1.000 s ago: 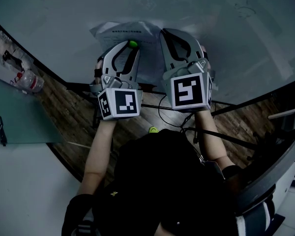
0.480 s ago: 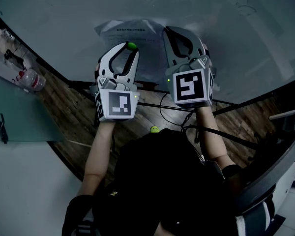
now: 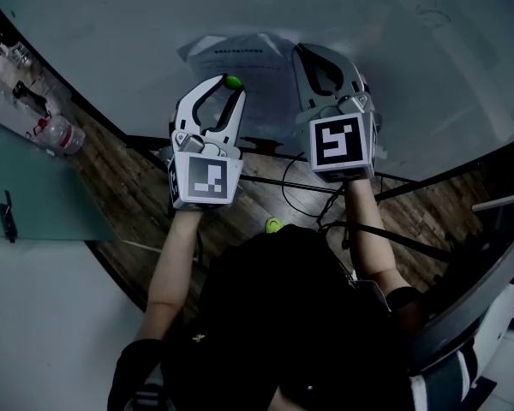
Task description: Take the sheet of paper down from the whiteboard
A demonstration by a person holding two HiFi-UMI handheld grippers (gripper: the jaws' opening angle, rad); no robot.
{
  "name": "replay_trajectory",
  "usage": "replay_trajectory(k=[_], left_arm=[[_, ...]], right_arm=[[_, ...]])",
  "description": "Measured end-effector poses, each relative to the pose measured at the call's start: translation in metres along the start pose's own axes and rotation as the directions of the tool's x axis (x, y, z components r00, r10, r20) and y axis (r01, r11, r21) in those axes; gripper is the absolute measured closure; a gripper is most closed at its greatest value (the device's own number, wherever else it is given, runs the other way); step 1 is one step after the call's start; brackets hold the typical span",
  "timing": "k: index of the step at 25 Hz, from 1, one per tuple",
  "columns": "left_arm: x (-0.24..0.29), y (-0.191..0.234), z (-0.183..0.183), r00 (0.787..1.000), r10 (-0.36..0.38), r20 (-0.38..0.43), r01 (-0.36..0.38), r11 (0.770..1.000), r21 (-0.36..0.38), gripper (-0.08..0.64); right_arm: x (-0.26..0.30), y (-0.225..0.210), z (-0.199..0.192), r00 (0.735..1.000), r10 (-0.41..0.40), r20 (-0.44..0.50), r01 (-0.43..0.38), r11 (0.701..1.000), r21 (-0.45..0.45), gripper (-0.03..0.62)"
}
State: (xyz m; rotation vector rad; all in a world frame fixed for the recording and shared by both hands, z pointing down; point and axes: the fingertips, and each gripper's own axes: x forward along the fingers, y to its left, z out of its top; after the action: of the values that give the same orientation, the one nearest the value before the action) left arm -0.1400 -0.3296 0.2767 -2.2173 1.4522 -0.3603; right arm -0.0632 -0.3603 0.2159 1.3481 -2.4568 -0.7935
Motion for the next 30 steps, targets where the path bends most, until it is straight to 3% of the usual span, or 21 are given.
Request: replay_trajectory(k=[17, 30], left_arm=[[-0.027, -0.012, -0.014, 0.999, -0.042, -0.031, 0.041, 0.998, -0.039, 0.436], [-0.044, -0.021, -0.015, 0.997, -0.069, -0.023, 0.069, 0.997, -0.037, 0.436]], right_arm=[[-0.016, 0.025, -0.012, 0.998, 0.041, -0.047, -0.037, 0.995, 0.088, 0.580], [-0.037, 0.037, -0.007, 0.997, 0.032, -0.067, -0.024, 0.994, 0.106, 0.580]])
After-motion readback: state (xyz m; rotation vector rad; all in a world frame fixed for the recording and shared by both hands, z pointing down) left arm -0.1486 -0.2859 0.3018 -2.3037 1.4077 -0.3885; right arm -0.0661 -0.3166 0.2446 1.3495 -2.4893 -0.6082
